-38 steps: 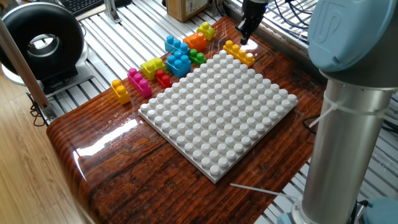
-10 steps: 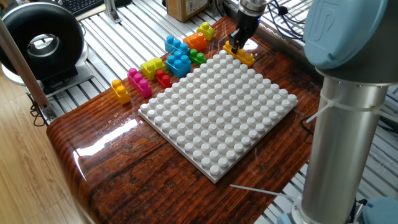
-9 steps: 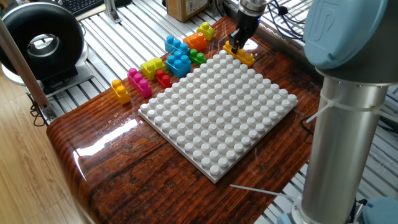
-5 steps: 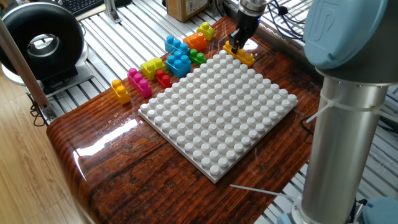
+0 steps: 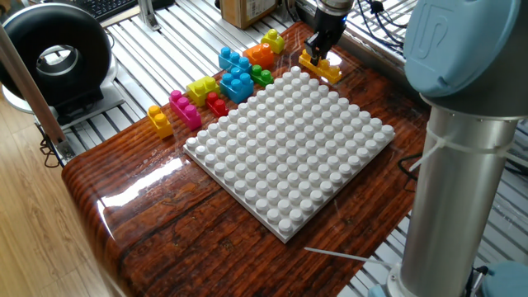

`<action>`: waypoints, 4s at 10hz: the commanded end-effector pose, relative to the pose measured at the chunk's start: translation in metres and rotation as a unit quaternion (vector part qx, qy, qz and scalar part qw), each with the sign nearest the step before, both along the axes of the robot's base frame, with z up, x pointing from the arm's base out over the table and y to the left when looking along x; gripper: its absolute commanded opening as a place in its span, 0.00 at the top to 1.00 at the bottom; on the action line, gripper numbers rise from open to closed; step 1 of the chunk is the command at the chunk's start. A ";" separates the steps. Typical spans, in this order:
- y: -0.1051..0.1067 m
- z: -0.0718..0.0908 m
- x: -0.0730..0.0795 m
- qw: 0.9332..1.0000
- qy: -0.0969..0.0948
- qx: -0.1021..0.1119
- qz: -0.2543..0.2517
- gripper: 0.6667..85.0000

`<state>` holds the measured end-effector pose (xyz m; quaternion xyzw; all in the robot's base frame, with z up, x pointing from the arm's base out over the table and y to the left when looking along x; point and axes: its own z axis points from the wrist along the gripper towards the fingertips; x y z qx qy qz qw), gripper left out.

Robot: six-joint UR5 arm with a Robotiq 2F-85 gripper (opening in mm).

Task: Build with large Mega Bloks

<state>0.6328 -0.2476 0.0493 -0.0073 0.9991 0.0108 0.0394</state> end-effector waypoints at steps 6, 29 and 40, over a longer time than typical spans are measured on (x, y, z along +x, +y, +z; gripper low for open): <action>0.016 0.030 -0.018 1.000 0.009 0.010 -0.014 0.98; 0.066 0.023 -0.037 1.000 0.016 -0.001 0.012 1.00; 0.063 0.014 -0.041 1.000 0.019 0.007 -0.005 1.00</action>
